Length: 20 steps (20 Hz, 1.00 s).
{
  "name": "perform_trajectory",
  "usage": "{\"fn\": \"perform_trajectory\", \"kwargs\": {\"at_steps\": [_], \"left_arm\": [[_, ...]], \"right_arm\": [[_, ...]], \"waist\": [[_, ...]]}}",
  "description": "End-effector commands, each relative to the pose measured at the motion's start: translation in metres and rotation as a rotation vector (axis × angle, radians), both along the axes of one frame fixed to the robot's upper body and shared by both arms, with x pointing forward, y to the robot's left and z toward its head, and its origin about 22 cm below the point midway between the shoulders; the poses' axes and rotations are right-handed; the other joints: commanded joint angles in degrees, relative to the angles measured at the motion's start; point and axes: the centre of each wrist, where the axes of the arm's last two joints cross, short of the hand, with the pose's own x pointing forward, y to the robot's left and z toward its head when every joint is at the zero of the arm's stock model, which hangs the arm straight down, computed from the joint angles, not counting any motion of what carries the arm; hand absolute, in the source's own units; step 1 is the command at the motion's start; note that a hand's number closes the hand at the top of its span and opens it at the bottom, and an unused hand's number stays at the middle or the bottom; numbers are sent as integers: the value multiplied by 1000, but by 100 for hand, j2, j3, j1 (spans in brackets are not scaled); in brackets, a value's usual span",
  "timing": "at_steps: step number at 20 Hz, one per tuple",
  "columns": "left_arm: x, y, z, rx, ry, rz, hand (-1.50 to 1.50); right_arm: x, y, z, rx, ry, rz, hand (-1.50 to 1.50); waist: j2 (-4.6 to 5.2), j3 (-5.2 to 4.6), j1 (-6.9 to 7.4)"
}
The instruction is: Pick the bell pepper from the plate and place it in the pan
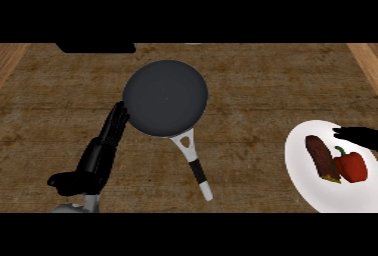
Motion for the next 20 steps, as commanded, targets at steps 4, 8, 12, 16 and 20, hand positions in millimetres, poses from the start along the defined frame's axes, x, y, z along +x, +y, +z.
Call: {"fn": "perform_trajectory", "kwargs": {"at_steps": [4,8,12,16,20], "left_arm": [[-4,-8,-19,-2,8,-1,0],[10,-3,1,16,-10,8,0],[7,-6,-2,8,16,-9,0],[0,-12,-2,-4,-11,-3,0],[2,-3,-1,-1,2,-2,0]], "right_arm": [[17,7,-13,49,6,-11,-150],[8,12,-25,88,7,-41,-150],[29,18,-44,32,22,-27,-150],[23,22,-51,9,55,-51,-150],[22,23,-67,-95,108,44,150]], "waist": [[4,-1,-1],[-5,-1,-33],[9,2,28],[-1,0,0],[6,2,32]]}}
